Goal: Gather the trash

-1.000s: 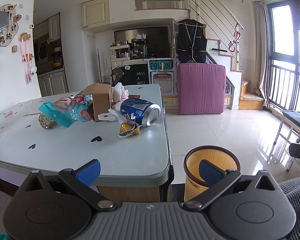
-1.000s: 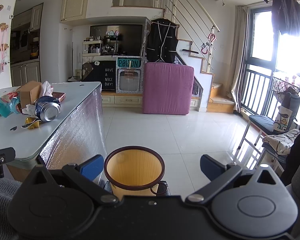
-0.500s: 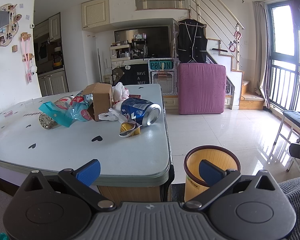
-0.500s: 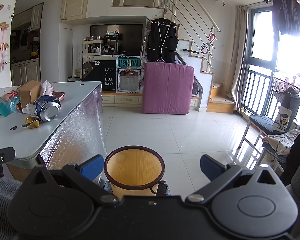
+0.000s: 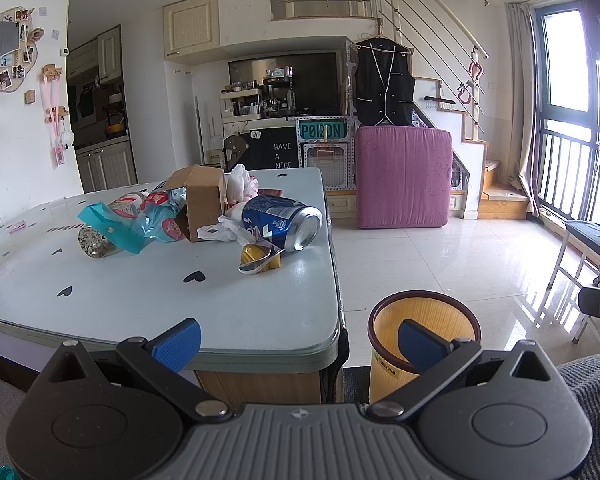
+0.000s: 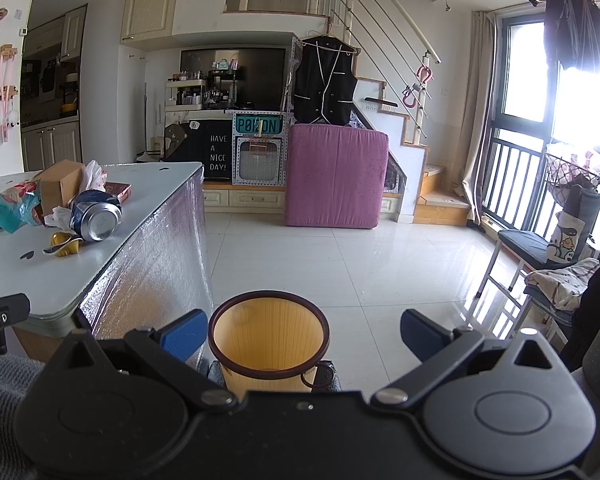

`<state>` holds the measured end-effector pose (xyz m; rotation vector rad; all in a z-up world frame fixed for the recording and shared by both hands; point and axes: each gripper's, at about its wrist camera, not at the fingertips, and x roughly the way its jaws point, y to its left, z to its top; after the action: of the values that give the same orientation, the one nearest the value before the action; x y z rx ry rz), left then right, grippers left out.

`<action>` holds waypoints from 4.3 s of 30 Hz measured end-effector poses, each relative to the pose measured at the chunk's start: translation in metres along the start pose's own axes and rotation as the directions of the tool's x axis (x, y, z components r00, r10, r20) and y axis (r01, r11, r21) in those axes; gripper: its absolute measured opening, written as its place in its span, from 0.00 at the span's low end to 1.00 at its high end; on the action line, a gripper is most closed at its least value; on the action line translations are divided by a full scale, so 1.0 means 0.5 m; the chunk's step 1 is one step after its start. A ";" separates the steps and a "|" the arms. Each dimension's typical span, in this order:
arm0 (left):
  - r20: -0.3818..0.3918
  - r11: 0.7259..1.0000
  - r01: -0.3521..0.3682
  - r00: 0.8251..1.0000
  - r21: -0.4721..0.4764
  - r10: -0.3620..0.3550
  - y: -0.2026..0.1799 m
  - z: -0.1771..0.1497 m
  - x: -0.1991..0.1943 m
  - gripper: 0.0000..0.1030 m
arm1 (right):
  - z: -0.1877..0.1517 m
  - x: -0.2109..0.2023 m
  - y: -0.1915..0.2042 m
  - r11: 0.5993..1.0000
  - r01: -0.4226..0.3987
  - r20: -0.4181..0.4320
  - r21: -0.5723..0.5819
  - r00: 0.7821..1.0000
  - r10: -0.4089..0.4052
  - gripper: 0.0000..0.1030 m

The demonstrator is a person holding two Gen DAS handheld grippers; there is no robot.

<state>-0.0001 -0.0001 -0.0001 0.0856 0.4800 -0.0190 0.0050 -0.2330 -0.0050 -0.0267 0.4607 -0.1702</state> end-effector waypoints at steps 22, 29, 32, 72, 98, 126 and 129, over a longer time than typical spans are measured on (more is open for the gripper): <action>-0.001 1.000 0.000 1.000 0.000 0.000 0.000 0.000 0.000 1.00 | 0.000 0.001 0.001 1.000 -0.001 -0.003 -0.001 1.000 0.001 1.00; 0.011 1.000 0.008 1.000 0.000 -0.008 0.004 0.003 -0.002 1.00 | 0.005 0.000 0.003 1.000 -0.002 -0.003 -0.001 1.000 0.002 1.00; 0.018 1.000 0.003 1.000 -0.003 -0.003 0.014 0.013 0.001 1.00 | -0.011 0.017 0.003 1.000 -0.009 -0.004 0.005 1.000 0.009 1.00; -0.012 0.997 0.079 0.997 -0.012 -0.080 0.119 0.107 0.271 0.95 | 0.305 0.337 0.273 0.844 -0.527 0.096 -0.104 0.839 0.536 1.00; -0.040 0.994 0.112 0.993 0.019 -0.111 0.115 0.081 0.366 0.41 | 0.189 0.499 0.376 0.656 -0.748 -0.109 -0.100 0.663 0.740 0.98; 0.033 0.986 0.065 0.998 -0.152 -0.061 0.165 0.075 0.297 0.40 | 0.197 0.464 0.333 0.675 -0.738 -0.059 -0.001 0.673 0.737 0.70; 0.032 0.982 0.049 0.999 -0.183 -0.044 0.177 0.074 0.286 0.40 | 0.193 0.456 0.334 0.677 -0.736 -0.065 -0.005 0.676 0.734 0.68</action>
<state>0.1471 0.0852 -0.0267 -0.1069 0.4542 -0.0220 0.2752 -0.1084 -0.0296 0.1375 0.5003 0.6491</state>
